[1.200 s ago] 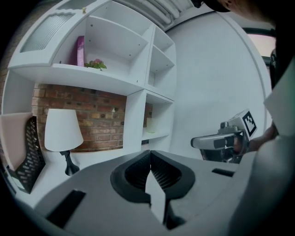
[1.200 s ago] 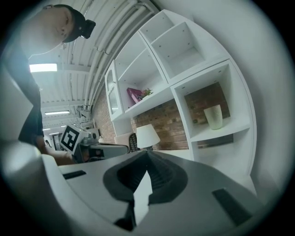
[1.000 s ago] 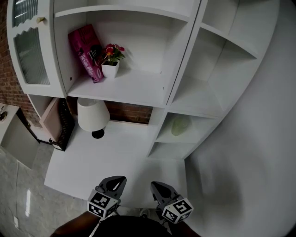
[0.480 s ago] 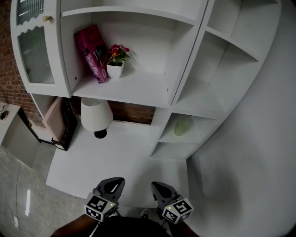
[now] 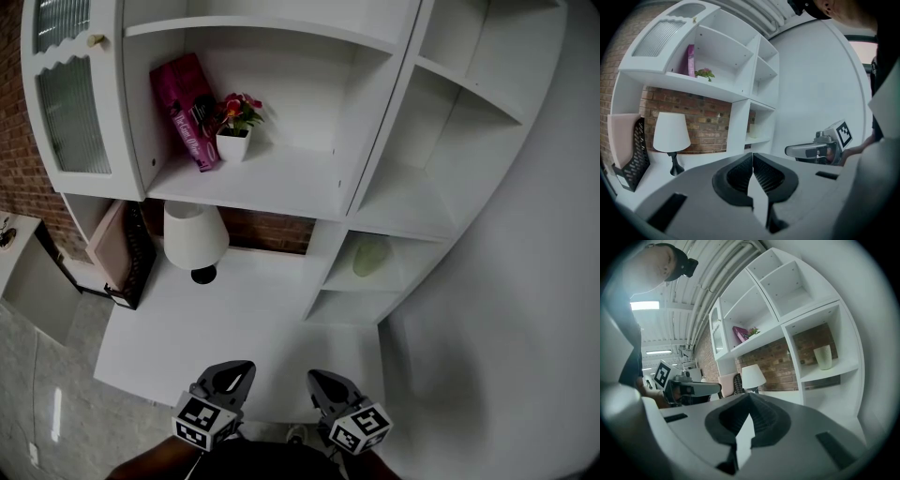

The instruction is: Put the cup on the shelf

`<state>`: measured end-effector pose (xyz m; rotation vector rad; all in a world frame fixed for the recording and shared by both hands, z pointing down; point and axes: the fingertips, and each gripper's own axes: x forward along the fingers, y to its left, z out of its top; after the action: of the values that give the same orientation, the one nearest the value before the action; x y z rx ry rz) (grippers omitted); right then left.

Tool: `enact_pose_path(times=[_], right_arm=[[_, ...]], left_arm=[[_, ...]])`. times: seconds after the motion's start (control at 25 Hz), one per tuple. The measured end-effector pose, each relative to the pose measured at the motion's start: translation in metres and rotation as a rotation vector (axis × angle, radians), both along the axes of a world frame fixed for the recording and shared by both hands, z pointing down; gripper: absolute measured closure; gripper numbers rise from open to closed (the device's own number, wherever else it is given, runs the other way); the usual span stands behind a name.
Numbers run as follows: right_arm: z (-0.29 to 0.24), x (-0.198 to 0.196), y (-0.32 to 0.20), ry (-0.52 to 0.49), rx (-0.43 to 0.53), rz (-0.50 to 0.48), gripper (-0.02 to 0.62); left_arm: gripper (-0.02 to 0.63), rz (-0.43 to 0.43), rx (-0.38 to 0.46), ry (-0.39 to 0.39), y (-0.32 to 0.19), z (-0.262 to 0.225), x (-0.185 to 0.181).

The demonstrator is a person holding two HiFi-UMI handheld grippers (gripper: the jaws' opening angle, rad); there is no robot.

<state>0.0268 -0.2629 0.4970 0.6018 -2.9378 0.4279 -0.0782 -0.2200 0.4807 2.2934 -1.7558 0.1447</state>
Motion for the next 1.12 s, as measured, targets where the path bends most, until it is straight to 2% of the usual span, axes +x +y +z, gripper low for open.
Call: enact_pose_path(times=[1.12], right_arm=[[0.0002, -0.0065, -0.0054, 0.029, 0.007, -0.017, 0.592]], left_arm=[[0.6, 0.007, 0.007, -0.025, -0.0087, -0.0007, 0.0013]])
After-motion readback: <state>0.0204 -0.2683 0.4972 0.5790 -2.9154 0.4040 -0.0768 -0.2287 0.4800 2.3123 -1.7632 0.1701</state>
